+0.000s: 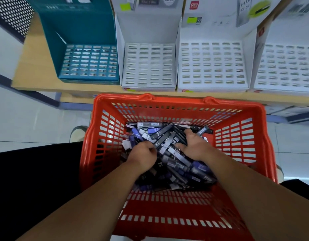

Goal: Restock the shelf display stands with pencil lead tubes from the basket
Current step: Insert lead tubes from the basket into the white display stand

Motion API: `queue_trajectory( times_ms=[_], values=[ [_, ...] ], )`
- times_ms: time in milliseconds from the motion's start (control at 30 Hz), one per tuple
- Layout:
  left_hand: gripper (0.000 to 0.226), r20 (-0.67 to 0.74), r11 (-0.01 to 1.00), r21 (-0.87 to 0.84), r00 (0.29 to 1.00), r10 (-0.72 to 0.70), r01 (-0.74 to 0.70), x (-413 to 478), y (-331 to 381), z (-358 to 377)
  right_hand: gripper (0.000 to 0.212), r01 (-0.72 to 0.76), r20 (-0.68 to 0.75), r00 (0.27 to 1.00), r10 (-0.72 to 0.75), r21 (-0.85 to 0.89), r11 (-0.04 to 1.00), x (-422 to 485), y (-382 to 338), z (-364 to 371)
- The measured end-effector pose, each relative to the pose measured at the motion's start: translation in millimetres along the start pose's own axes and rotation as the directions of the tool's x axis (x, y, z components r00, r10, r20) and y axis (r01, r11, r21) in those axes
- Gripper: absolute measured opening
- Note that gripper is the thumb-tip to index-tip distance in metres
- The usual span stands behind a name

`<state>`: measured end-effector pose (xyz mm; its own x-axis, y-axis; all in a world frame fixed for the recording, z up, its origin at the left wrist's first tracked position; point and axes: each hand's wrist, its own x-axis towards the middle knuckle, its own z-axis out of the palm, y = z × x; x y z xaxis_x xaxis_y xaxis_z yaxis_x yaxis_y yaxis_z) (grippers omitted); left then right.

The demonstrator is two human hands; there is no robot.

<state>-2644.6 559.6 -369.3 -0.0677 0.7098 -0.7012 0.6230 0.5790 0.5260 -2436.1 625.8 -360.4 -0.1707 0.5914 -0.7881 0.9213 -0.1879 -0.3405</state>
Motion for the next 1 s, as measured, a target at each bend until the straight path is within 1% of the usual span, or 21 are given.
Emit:
queue_trajectory(
  times_ms=[100, 167, 267, 333, 400, 433, 467, 533, 567, 667, 700, 767, 833, 900, 1000],
  values=[
    [0.017, 0.004, 1.000, -0.018, 1.000, 0.000, 0.000, -1, 7, 4, 0.064, 0.020, -0.009, 1.000, -0.020, 0.087, 0.996, -12, -2, -10],
    [0.015, 0.019, 0.999, -0.025, 0.999, 0.028, -0.028, -2, 11, 6, 0.066, 0.032, -0.024, 0.999, -0.029, 0.160, 0.987, -22, -4, -17],
    [0.017, 0.044, 0.998, 0.025, 0.997, 0.064, -0.065, -7, 21, 2, 0.065, 0.042, -0.067, 0.997, -0.022, 0.318, 0.947, -41, -3, -28],
    [0.018, 0.055, 0.994, 0.055, 0.994, 0.091, -0.094, -12, 28, -2, 0.053, 0.043, -0.068, 0.998, -0.010, 0.493, 0.869, -50, -3, -34],
    [0.019, 0.061, 0.988, 0.074, 0.989, 0.131, -0.136, -17, 37, -9, 0.040, 0.018, -0.036, 0.999, 0.009, 0.675, 0.738, -62, -5, -42],
    [0.019, 0.069, 0.985, 0.079, 0.987, 0.148, -0.153, -21, 42, -13, 0.033, 0.015, -0.028, 1.000, 0.008, 0.730, 0.683, -69, -8, -47],
    [0.019, 0.082, 0.983, 0.077, 0.983, 0.162, -0.168, -25, 50, -18, 0.027, 0.019, -0.017, 1.000, -0.009, 0.759, 0.651, -78, -11, -54],
    [0.019, 0.087, 0.979, 0.063, 0.978, 0.190, -0.196, -36, 70, -31, 0.019, 0.024, 0.027, 0.997, -0.073, 0.786, 0.618, -97, -19, -68],
    [0.020, 0.060, 0.977, 0.049, 0.977, 0.207, -0.210, -44, 84, -39, 0.017, 0.018, 0.062, 0.992, -0.110, 0.794, 0.607, -108, -24, -76],
    [0.028, -0.024, 0.965, -0.077, 0.968, 0.248, -0.249, -76, 127, -63, 0.017, 0.002, 0.168, 0.959, -0.231, 0.805, 0.593, -139, -39, -104],
    [0.032, -0.039, 0.957, -0.124, 0.965, 0.259, -0.261, -88, 143, -72, 0.017, 0.008, 0.189, 0.947, -0.261, 0.796, 0.606, -149, -45, -115],
    [0.037, -0.065, 0.937, -0.198, 0.958, 0.280, -0.287, -112, 172, -91, 0.015, 0.044, 0.211, 0.931, -0.298, 0.745, 0.665, -174, -58, -136],
    [0.033, -0.064, 0.913, -0.259, 0.949, 0.309, -0.315, -136, 198, -111, 0.014, 0.088, 0.193, 0.931, -0.310, 0.706, 0.703, -203, -71, -154],
    [0.030, -0.033, 0.890, -0.279, 0.930, 0.365, -0.360, -157, 218, -128, 0.012, 0.138, 0.137, 0.937, -0.322, 0.702, 0.699, -231, -83, -168],
    [0.028, 0.003, 0.850, -0.324, 0.898, 0.439, -0.415, -179, 235, -147, 0.005, 0.191, 0.051, 0.946, -0.319, 0.706, 0.682, -256, -89, -179]
  ],
)
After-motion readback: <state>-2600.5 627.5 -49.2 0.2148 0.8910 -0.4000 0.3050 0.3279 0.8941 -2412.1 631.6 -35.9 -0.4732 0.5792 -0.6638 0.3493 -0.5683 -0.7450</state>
